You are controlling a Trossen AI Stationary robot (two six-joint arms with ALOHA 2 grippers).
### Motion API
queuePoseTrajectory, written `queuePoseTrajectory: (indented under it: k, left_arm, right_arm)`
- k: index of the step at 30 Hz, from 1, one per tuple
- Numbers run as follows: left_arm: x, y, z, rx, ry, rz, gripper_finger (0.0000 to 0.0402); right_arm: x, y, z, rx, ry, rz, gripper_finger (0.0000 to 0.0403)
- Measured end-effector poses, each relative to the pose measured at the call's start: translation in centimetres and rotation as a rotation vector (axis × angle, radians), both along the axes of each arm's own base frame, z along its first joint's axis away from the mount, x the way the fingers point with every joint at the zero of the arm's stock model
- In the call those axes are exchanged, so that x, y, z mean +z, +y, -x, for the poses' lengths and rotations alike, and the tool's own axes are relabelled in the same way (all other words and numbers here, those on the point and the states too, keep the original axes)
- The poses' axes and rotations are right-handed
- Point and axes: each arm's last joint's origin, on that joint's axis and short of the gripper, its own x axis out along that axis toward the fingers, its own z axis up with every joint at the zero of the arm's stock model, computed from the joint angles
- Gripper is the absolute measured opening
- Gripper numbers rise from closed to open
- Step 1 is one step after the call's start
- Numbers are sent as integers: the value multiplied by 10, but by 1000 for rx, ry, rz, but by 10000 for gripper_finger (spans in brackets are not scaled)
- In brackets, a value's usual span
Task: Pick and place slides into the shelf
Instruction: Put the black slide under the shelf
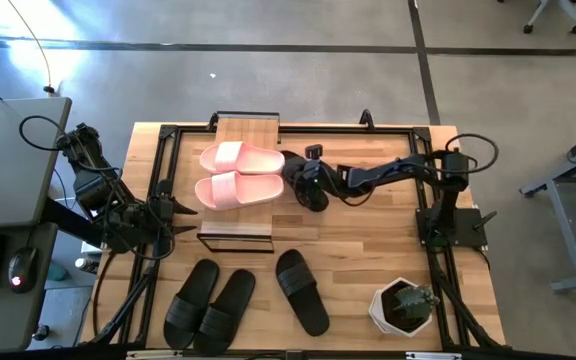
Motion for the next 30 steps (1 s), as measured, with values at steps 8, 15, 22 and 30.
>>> queuePoseTrajectory:
  k: [8, 15, 22, 30]
  left_arm:
    - [0, 0, 0, -1, 2, 0, 156]
    - [0, 0, 0, -2, 2, -1, 156]
    - [0, 0, 0, -2, 3, 0, 156]
    - [0, 0, 0, -7, 8, 2, 156]
  right_arm:
    - [0, -2, 0, 25, -19, -42, 65]
    - [-1, 0, -1, 50, -20, -62, 119]
    - [-1, -1, 1, 1, -7, -36, 155]
    - [-5, 5, 4, -61, 17, -72, 167]
